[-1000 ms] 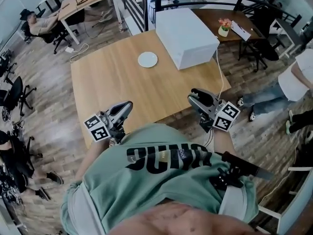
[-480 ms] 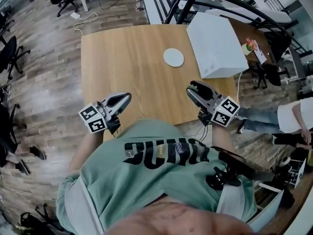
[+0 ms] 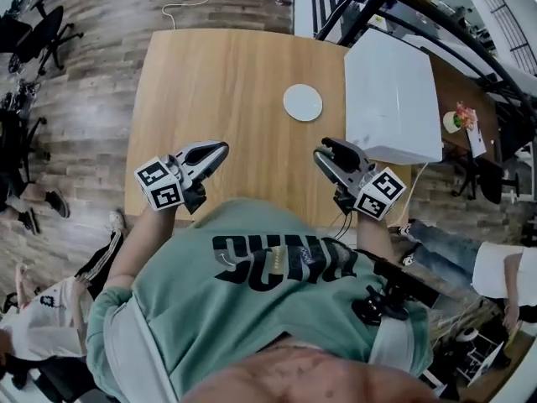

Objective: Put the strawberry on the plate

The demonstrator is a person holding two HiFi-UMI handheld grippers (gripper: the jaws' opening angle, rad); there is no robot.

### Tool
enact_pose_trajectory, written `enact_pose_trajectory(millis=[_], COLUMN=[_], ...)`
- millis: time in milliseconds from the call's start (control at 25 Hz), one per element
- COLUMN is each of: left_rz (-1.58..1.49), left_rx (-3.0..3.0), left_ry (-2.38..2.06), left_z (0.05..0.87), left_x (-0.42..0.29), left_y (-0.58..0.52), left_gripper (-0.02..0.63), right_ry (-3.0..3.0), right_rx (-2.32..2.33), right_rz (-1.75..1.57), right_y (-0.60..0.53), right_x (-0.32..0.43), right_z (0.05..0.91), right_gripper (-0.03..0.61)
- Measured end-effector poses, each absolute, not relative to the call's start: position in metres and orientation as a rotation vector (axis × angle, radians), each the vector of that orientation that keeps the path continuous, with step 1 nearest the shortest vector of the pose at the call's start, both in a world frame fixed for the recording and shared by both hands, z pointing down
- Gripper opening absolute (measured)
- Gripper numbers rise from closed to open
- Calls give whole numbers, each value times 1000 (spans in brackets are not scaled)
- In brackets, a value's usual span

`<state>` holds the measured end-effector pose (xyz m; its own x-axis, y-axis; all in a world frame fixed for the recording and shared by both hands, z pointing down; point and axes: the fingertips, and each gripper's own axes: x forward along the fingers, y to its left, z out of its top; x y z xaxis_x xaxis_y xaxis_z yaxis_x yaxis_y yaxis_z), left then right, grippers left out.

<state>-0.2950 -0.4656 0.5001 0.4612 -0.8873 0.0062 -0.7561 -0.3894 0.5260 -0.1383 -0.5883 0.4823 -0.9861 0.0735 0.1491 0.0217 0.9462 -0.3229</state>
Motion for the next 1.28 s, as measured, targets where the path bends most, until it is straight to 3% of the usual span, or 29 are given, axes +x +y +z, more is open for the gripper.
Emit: enact_pose_trajectory(millis=[240, 760, 1280], left_rz=[-285, -191, -166], left_rx=[2195, 2254, 2203], left_ry=[-1347, -1321, -1318], left_z=[499, 529, 604], left_x=[-254, -299, -345], left_y=[-496, -566, -635], left_gripper=[3, 3, 3], right_ry=[-2993, -2925, -2771], right_rx=[-109, 52, 105], right_rz=[466, 395, 372], right_y=[-635, -677, -731], right_x=[-131, -176, -250], right_z=[489, 536, 641], right_gripper=[160, 160, 160])
